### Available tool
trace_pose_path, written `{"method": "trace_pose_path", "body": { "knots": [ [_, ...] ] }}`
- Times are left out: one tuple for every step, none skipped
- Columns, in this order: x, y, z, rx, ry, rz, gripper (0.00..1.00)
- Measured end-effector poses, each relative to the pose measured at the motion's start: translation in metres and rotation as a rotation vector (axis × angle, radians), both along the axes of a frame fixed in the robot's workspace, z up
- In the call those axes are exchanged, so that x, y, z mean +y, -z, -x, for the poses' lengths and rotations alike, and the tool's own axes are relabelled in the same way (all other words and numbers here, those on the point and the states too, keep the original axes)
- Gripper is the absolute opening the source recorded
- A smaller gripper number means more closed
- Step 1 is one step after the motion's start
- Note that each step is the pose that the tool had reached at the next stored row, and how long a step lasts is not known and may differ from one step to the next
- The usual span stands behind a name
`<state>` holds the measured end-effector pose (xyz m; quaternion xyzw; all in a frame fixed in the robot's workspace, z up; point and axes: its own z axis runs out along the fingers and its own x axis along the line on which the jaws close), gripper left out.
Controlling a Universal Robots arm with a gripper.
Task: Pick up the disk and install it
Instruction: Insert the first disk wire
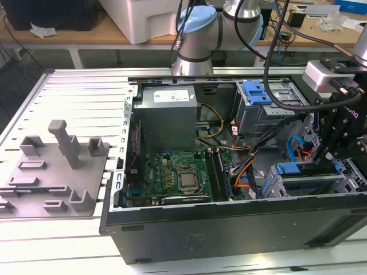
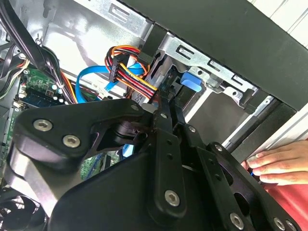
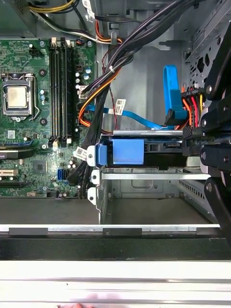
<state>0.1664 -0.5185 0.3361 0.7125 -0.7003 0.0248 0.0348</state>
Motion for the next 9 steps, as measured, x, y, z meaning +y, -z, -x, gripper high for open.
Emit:
{"method": "trace_pose_path", "body": {
  "knots": [
    [0.0000,0.0002,0.0000,0.0000,0.000,-0.0002,0.16],
    [0.0000,0.0004,0.0000,0.0000,0.000,-0.0003,0.16],
    [0.0000,0.0004,0.0000,0.0000,0.000,-0.0001,0.16],
    [0.0000,0.0005,0.0000,0.0000,0.000,-0.0001,0.16],
    [0.0000,0.0007,0.0000,0.0000,0.000,-0.0003,0.16],
    [0.0000,0.0007,0.0000,0.0000,0.000,-0.0004,0.16],
    [0.0000,0.0007,0.0000,0.0000,0.000,-0.0004,0.16],
    [0.0000,0.0007,0.0000,0.0000,0.000,-0.0003,0.16],
    [0.0000,0.0007,0.0000,0.0000,0.000,-0.0003,0.16]
  ]
}}
